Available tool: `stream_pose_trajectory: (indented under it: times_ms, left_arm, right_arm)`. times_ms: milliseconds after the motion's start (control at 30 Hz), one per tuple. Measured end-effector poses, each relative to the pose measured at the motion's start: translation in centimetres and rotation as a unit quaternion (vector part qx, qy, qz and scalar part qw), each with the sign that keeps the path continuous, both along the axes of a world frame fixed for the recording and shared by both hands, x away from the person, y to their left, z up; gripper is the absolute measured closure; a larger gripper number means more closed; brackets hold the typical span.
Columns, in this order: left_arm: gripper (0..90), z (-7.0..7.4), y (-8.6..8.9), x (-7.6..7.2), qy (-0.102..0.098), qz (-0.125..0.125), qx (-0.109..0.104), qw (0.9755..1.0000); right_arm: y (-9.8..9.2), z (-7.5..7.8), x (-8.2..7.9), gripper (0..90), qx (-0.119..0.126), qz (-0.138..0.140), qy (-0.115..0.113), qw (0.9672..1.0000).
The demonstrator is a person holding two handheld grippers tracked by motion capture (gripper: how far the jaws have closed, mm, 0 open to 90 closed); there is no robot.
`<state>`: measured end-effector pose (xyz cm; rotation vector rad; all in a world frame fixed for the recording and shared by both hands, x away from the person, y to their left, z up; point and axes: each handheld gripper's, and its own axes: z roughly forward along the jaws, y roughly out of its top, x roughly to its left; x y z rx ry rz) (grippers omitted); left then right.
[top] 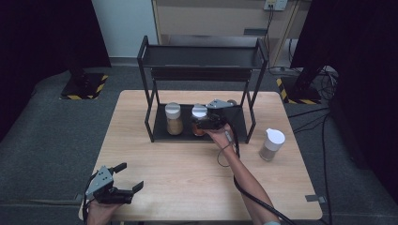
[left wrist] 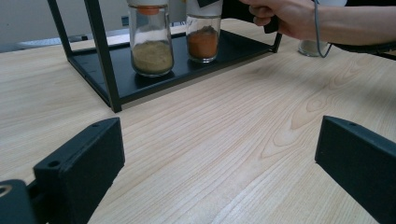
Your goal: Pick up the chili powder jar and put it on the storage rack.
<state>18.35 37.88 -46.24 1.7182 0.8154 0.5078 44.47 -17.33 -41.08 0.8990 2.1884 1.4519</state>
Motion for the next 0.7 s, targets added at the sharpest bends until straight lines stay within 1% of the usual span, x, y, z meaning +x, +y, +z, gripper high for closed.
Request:
stream_pose_trajectory:
  times_ms: [33, 67, 167, 267, 400, 533, 700]
  left_arm:
    - [0.5, 0.0, 0.0, 0.0, 0.000, 0.000, 0.000, 1.0000]
    - [0.5, 0.0, 0.0, 0.0, 0.000, -0.001, 0.001, 1.0000]
    - [0.5, 0.0, -0.1, 0.0, 0.000, -0.001, 0.002, 1.0000]
    - [0.5, 0.0, 0.0, 0.0, 0.000, 0.000, 0.001, 1.0000]
    - [0.5, 0.0, -0.1, 0.0, 0.000, -0.001, 0.003, 1.0000]
    - [0.5, 0.1, -0.1, 0.0, 0.000, -0.001, 0.003, 1.0000]
    - [0.5, 0.1, -0.1, 0.0, 0.000, -0.001, 0.005, 1.0000]
  right_arm:
    - [0.0, 0.2, 0.1, 13.0, 0.000, 0.000, 0.004, 1.0000]
    - [0.0, 0.3, 0.1, 11.1, -0.003, -0.003, 0.007, 1.0000]
    - [0.1, 0.7, -0.4, 10.1, -0.016, -0.009, -0.006, 0.9998]
    - [-0.1, 1.1, -0.5, 9.7, -0.013, -0.013, -0.001, 0.9998]
    - [-0.7, 1.8, -1.2, 9.7, -0.010, -0.009, -0.011, 0.9998]
    - [-1.1, 3.1, -1.9, 9.7, -0.016, 0.001, -0.019, 0.9997]
    - [-2.2, 4.8, -3.0, 9.4, -0.003, 0.015, -0.027, 0.9995]
